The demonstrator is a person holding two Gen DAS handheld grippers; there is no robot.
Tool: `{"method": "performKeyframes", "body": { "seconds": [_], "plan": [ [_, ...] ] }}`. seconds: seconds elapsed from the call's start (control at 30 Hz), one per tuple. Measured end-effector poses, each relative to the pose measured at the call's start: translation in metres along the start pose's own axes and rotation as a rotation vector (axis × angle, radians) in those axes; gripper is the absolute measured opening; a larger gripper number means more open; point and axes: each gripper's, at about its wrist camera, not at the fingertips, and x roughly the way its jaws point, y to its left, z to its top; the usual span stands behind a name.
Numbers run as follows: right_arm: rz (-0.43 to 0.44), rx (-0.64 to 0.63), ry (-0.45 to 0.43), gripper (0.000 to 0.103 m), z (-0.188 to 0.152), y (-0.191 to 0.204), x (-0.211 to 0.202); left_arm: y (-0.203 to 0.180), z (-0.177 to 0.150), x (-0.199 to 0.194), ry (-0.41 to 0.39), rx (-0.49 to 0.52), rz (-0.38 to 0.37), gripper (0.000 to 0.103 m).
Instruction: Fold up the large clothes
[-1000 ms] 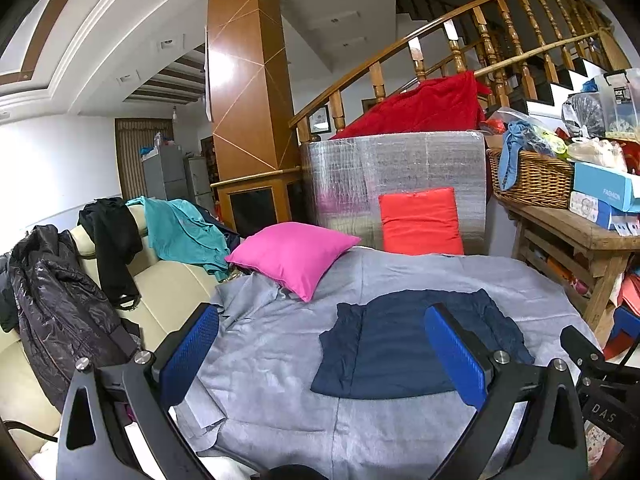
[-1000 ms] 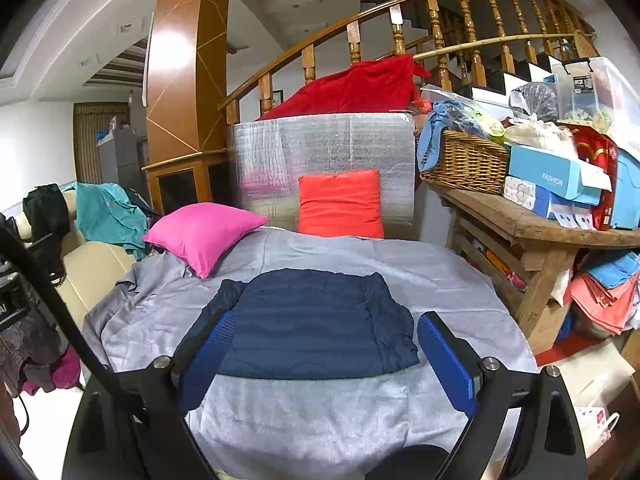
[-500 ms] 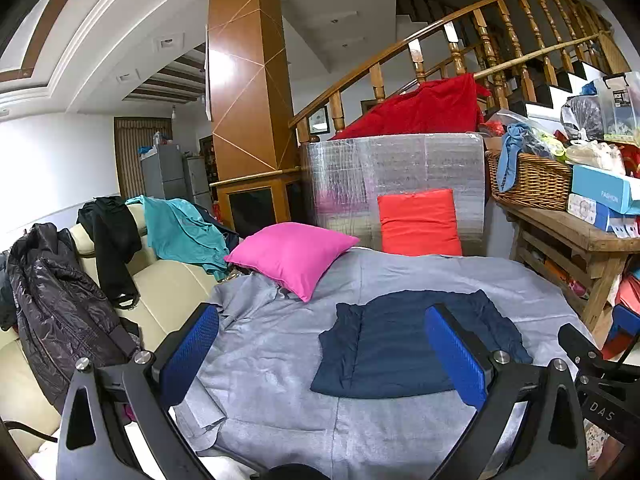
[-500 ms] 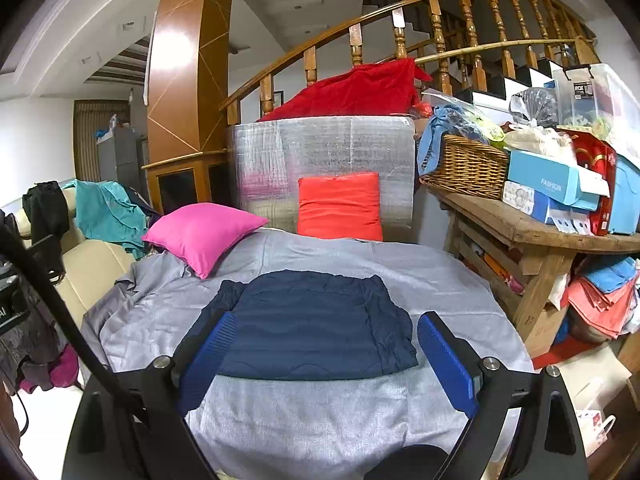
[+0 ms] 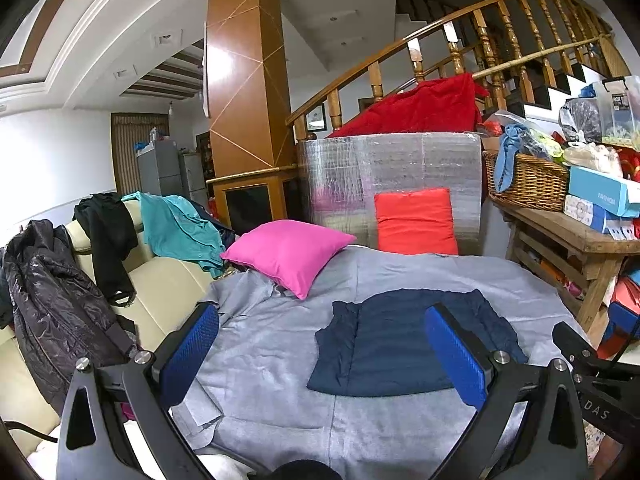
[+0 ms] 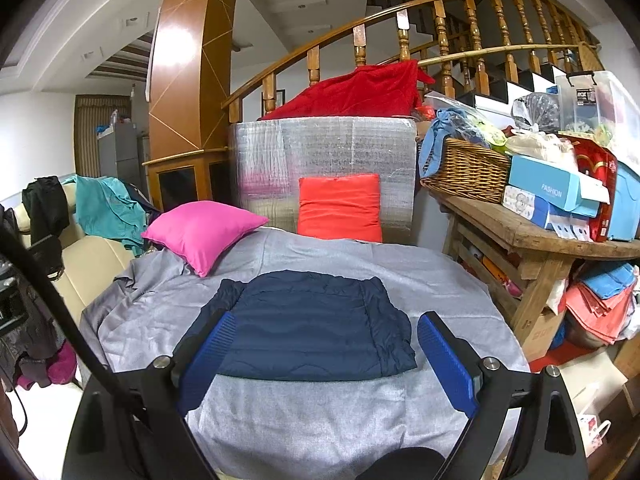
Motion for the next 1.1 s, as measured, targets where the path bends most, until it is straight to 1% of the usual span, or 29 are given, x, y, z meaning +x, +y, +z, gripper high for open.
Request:
{"method": "performKeyframes", "body": {
  "seconds": [0.17, 0.37, 0.57, 0.8, 1.1],
  "plan": [
    [0.004, 0.008, 0.006, 0.095, 0.0, -0.005, 0.005, -0.002, 0.003, 0.005, 0.013, -0.016, -0.006, 0.102],
    [-0.004, 0.03, 0.026, 0.095, -0.006, -0.018, 0.015, -0.014, -0.001, 0.018, 0.056, -0.016, -0.052, 0.102],
    [-0.016, 0.05, 0.04, 0.095, -0.012, -0.026, 0.017, -0.028, -0.015, 0.024, 0.099, 0.034, -0.081, 0.102],
    [-0.03, 0.035, 0.042, 0.095, -0.013, -0.024, 0.013, -0.03, -0.017, 0.016, 0.086, 0.033, -0.085, 0.102],
    [-0.036, 0.038, 0.047, 0.095, -0.013, -0.02, 0.015, -0.026, -0.021, 0.02, 0.09, 0.052, -0.084, 0.102]
  ]
}}
